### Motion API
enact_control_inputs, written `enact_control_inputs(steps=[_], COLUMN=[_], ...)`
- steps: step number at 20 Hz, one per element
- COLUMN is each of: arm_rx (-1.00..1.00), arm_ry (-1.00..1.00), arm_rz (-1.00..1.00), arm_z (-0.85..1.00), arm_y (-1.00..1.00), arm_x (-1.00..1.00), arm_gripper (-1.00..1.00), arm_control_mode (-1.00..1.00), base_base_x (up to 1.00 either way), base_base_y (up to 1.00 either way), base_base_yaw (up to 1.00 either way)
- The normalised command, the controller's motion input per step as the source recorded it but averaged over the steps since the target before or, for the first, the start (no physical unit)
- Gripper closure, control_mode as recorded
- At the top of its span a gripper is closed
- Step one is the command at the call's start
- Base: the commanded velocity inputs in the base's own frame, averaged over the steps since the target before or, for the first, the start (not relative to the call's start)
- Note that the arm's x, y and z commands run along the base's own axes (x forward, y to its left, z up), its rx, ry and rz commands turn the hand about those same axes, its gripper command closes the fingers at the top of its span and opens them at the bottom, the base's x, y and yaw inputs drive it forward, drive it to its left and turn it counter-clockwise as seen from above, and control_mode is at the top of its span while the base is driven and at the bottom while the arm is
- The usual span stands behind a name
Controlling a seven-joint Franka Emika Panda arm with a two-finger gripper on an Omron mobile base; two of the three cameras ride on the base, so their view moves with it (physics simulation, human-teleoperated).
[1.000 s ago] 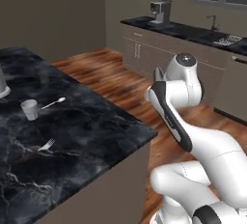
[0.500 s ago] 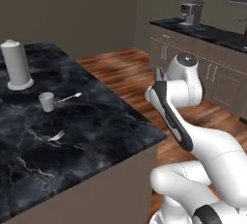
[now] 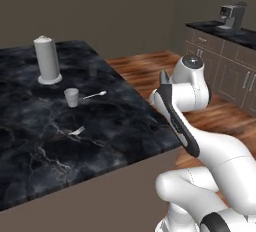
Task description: Take the tongs from the drawer on the right and place them on the dining counter next to the tray containing the kebab skewer.
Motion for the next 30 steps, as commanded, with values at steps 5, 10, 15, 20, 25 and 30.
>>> enact_control_inputs(steps=[5,10,15,20,25,30], arm_rx=[0.00,0.00,0.00,0.00,0.00,0.00], arm_ry=[0.00,0.00,0.00,0.00,0.00,0.00], arm_rz=[0.00,0.00,0.00,0.00,0.00,0.00], arm_z=[0.00,0.00,0.00,0.00,0.00,0.00], arm_y=[0.00,0.00,0.00,0.00,0.00,0.00], arm_x=[0.00,0.00,0.00,0.00,0.00,0.00], arm_gripper=[1.00,1.00,1.00,1.00,1.00,1.00], arm_control_mode=[1.00,1.00,1.00,1.00,1.00,1.00], base_base_x=[-0.12,-0.17,-0.15,-0.16,-0.15,-0.12], base_base_y=[-0.10,-0.17,-0.18,-0.01,0.00,0.00], base_base_yaw=[0.22,0.19,0.18,0.12,0.07,0.04])
